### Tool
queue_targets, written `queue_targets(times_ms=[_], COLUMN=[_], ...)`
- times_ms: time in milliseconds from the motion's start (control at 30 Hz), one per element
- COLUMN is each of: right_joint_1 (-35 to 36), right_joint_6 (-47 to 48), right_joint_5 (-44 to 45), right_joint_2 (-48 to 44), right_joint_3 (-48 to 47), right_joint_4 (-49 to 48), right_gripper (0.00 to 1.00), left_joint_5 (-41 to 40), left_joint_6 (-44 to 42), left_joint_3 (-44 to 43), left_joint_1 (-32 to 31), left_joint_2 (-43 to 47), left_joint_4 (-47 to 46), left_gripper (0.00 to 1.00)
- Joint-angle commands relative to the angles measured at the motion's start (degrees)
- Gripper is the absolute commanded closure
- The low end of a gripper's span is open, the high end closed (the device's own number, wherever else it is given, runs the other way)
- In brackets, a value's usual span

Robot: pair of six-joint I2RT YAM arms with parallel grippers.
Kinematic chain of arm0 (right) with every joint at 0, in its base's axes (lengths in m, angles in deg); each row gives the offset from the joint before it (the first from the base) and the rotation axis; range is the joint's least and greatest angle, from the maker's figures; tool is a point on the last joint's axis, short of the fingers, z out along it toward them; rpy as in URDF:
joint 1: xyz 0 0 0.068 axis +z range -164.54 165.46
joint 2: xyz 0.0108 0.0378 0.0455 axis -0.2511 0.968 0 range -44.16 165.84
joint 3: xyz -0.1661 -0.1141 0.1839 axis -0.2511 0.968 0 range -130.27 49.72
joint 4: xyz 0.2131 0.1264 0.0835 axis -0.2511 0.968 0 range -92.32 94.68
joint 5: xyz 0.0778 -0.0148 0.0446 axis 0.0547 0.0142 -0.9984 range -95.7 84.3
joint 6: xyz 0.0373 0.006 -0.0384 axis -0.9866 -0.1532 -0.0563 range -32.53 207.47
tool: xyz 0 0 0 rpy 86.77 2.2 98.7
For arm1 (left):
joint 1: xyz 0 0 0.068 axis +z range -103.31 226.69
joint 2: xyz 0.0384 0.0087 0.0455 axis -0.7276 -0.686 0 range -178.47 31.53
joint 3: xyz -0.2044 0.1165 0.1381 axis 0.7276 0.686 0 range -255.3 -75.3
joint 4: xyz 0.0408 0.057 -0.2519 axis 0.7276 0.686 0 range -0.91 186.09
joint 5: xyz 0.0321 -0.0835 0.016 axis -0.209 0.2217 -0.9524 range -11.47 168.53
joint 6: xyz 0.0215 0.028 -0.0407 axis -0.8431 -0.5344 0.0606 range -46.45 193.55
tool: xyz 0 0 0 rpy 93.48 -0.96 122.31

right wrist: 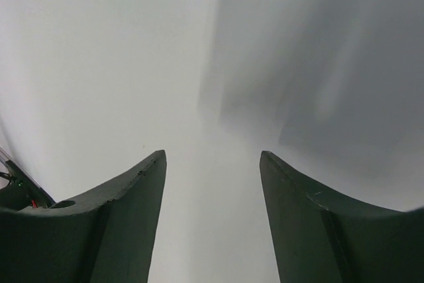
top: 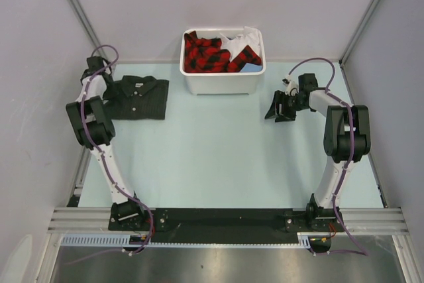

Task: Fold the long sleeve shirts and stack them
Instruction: Neatly place the folded shirt to the corner

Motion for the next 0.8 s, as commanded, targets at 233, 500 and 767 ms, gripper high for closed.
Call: queue_targets(times_ms=[233, 500, 767], right_joint_1=[-0.33, -5.59, -11.5], right_joint_6=[2.6, 7.78, 13.14], right_joint_5=[-0.46, -1.07, -2.49], right_joint_2=[-2.44, -8.5, -15.8], right_joint_3=[-2.61, -8.49, -9.64], right_joint_4=[2.07, 5.5, 5.94], right_gripper=[0.11, 0.0, 0.0], left_joint_5=[4.16, 18.44, 20.98], left_joint_6=[-1.34, -6.51, -13.82], left_joint_3=[-4.28, -4.63, -3.42], left_joint_1=[1.95, 0.74, -14.11], left_joint_2=[4.34, 17.78, 28.42], left_joint_4=[-0.67, 3.09, 18.66], left_gripper=[0.48, 0.0, 0.01])
